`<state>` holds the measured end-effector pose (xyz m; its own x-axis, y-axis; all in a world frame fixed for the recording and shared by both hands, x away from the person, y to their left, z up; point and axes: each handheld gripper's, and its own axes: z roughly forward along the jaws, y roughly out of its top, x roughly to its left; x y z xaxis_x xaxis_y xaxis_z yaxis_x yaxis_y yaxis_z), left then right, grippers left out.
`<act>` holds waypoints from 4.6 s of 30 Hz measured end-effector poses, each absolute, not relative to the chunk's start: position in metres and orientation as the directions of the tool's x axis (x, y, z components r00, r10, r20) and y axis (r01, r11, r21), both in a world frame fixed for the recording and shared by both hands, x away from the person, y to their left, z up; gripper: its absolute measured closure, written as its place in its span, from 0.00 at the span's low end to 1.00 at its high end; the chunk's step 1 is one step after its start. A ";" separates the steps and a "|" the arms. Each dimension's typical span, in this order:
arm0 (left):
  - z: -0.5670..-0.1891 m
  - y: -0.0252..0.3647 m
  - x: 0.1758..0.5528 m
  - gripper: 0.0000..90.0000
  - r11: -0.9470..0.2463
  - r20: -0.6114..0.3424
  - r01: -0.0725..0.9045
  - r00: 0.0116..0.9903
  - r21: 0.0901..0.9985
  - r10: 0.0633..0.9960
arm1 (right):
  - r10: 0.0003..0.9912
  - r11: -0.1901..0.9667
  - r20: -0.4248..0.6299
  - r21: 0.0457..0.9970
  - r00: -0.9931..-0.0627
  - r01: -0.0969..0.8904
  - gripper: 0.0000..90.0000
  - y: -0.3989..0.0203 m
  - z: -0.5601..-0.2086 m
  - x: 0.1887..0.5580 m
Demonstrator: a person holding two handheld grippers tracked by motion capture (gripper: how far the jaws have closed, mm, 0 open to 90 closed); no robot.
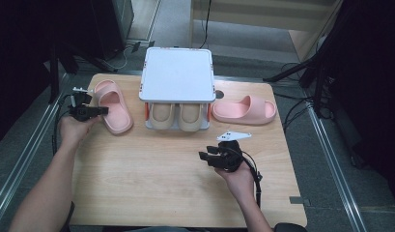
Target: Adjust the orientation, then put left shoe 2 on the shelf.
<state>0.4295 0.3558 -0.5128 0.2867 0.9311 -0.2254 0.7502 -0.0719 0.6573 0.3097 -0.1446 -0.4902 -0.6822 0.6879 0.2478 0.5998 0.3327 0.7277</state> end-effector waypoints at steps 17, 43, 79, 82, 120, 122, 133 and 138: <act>-0.512 0.367 0.427 0.97 -0.065 -0.211 0.757 0.262 0.650 0.942 | 0.679 0.339 0.251 0.726 -0.690 0.598 0.64 -0.141 -0.490 0.311; -0.484 0.386 0.417 0.60 0.014 -0.240 0.739 0.200 0.673 0.950 | 0.684 0.334 0.251 0.727 -0.685 0.599 0.64 -0.144 -0.490 0.310; -0.517 0.387 0.450 0.79 0.024 -0.169 0.750 0.118 0.661 0.979 | 0.724 0.310 0.253 0.711 -0.641 0.631 0.63 -0.160 -0.493 0.298; -0.516 0.387 0.450 0.85 0.031 -0.172 0.752 0.111 0.658 0.979 | 0.722 0.313 0.250 0.714 -0.646 0.626 0.63 -0.159 -0.493 0.298; -0.475 0.387 0.419 0.91 0.069 -0.242 0.799 0.098 0.597 0.965 | 0.652 0.379 0.253 0.708 -0.715 0.596 0.63 -0.131 -0.493 0.314; -0.468 0.386 0.420 0.91 0.065 -0.238 0.796 0.101 0.601 0.966 | 0.649 0.382 0.252 0.709 -0.718 0.594 0.63 -0.129 -0.493 0.316; -0.417 0.368 0.431 0.91 0.055 -0.224 0.769 0.117 0.637 0.967 | 0.624 0.389 0.259 0.715 -0.737 0.581 0.63 -0.121 -0.490 0.319; -0.399 0.359 0.438 0.91 0.046 -0.217 0.765 0.124 0.642 0.968 | 0.610 0.407 0.252 0.715 -0.752 0.569 0.63 -0.117 -0.490 0.320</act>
